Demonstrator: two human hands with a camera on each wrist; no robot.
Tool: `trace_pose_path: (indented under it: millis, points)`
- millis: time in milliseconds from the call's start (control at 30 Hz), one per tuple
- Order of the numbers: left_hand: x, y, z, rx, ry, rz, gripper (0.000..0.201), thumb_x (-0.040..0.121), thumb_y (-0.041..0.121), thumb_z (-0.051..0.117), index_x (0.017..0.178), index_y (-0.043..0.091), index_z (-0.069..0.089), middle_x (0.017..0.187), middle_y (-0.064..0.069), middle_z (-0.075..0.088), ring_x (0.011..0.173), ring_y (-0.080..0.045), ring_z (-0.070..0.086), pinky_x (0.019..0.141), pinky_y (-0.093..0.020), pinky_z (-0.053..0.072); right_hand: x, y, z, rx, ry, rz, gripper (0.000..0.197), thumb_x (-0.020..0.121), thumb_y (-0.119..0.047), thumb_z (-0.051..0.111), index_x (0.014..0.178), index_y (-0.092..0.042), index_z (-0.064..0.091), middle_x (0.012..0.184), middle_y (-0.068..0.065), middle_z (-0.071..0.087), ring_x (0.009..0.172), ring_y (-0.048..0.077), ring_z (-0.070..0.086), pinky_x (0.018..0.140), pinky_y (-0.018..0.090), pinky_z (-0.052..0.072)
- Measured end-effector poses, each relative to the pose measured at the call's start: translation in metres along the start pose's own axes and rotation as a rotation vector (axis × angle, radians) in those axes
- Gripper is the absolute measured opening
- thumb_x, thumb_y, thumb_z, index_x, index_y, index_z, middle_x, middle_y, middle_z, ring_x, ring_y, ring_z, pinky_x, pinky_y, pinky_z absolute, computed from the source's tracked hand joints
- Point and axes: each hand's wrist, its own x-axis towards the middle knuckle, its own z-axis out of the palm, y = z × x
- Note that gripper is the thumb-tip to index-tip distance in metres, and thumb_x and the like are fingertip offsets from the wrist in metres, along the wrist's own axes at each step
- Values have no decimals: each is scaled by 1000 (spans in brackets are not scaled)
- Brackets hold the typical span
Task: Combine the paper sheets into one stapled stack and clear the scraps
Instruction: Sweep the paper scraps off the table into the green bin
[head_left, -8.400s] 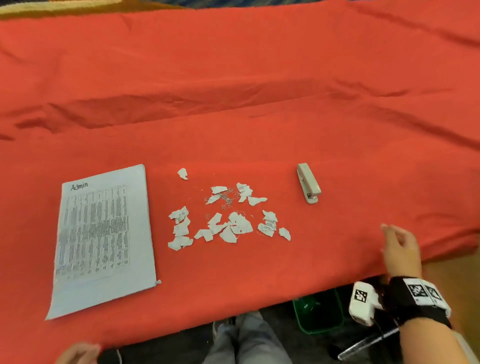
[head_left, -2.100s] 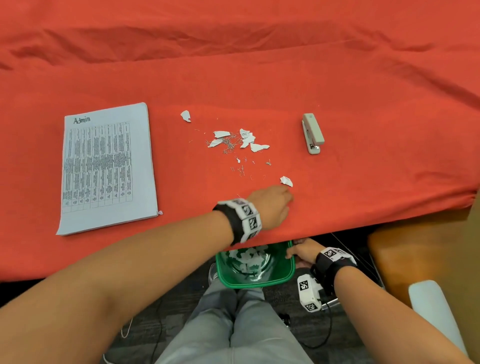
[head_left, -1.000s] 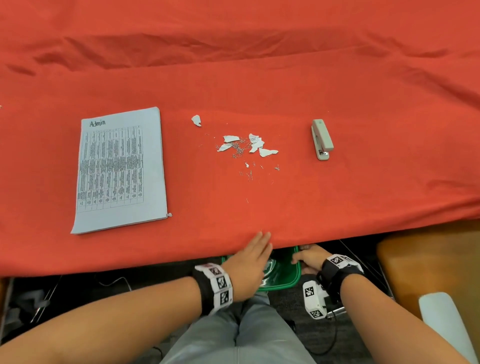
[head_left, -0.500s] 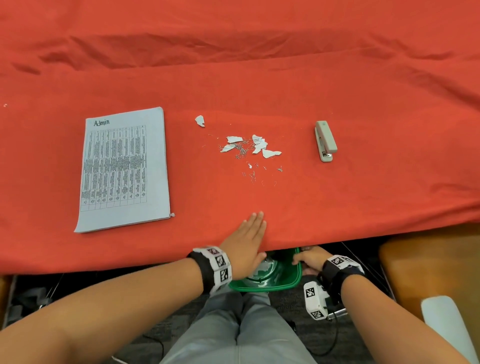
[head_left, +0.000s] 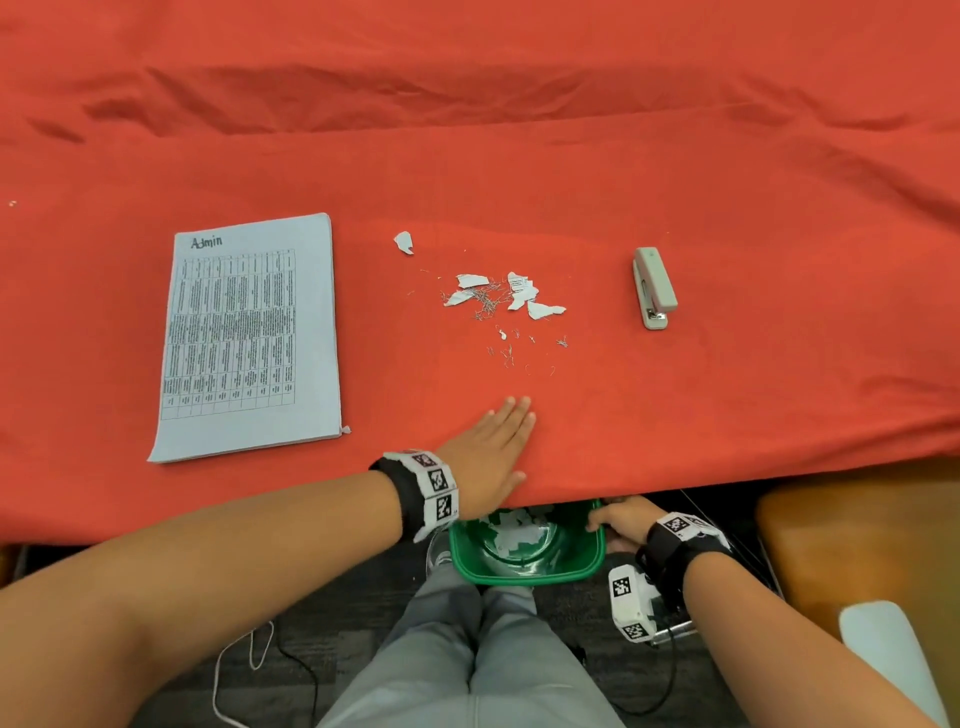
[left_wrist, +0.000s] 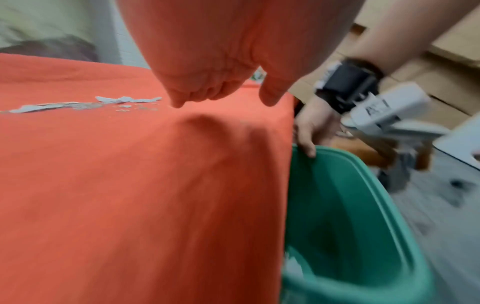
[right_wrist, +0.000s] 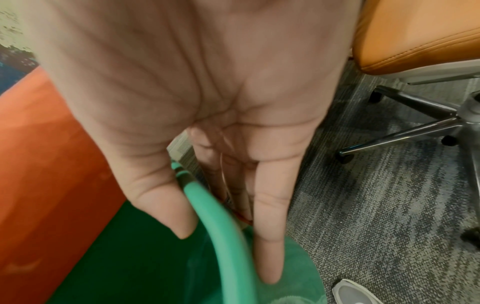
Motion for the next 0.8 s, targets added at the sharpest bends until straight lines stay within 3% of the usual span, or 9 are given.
trace_pose_path:
  millis: [67, 167, 300, 367, 433, 500, 600, 733, 800]
  points:
    - [-10, 1, 17, 95, -69, 58, 75, 101, 42, 27, 148, 4, -16, 154, -14, -29, 143, -27, -25, 117, -39, -10, 2, 1, -1, -4, 7, 4, 41, 70, 9, 65, 110, 5, 59, 110, 24, 65, 86, 34, 70, 66, 38, 60]
    - [-31, 12, 50, 159, -192, 160, 78, 100, 39, 32, 147, 4, -19, 151, -15, -33, 139, -29, -31, 115, -43, -16, 2, 0, -1, 19, 1, 18, 30, 73, 12, 63, 102, 5, 61, 109, 24, 67, 88, 35, 70, 65, 38, 60]
    - [-42, 33, 51, -3, -395, 315, 67, 102, 27, 34, 151, 7, -8, 159, -12, -14, 148, -25, -11, 122, -42, 1, 3, -1, -1, 32, -8, 34, 27, 70, 12, 63, 96, 6, 62, 104, 28, 68, 88, 37, 70, 77, 47, 59]
    - [-36, 36, 29, -148, -323, 336, 58, 103, 23, 30, 153, 13, 3, 161, -5, -1, 149, -18, 0, 122, -38, 9, 4, -1, -2, 17, 0, 34, 23, 71, 11, 63, 93, 6, 63, 101, 27, 69, 87, 37, 70, 77, 46, 59]
    - [-23, 26, -1, -312, -103, 241, 51, 103, 24, 30, 152, 24, 16, 160, 4, 13, 147, -12, 11, 121, -34, 16, 5, -2, -2, 2, 14, 39, 22, 72, 11, 63, 93, 6, 63, 104, 30, 68, 93, 40, 69, 77, 45, 59]
    - [-4, 0, -35, -443, 105, 90, 48, 102, 24, 33, 149, 29, 26, 158, 7, 20, 147, -10, 15, 119, -31, 15, 6, -3, -1, 3, 24, 49, 19, 73, 12, 62, 91, 5, 63, 106, 32, 67, 94, 41, 68, 75, 44, 59]
    - [38, -64, -76, -412, 307, -140, 49, 100, 21, 38, 148, 15, 29, 158, -6, 22, 148, -22, 10, 118, -28, 8, 5, -4, 0, 8, 37, 64, 16, 73, 14, 61, 87, 5, 62, 98, 28, 67, 85, 37, 68, 73, 43, 59]
    - [76, -153, -105, -331, 308, -508, 63, 97, 35, 43, 151, 10, 19, 160, -17, 0, 148, -34, -6, 120, -43, 6, 6, -4, -2, 23, 36, 76, 21, 71, 14, 61, 90, 7, 63, 103, 31, 68, 92, 41, 69, 77, 49, 58]
    - [86, -182, -108, -316, 286, -603, 71, 96, 39, 44, 152, 8, 13, 159, -19, -5, 147, -37, -8, 120, -45, 6, 10, -2, -3, 29, 44, 89, 24, 69, 13, 62, 92, 8, 63, 102, 30, 69, 91, 41, 69, 78, 50, 58]
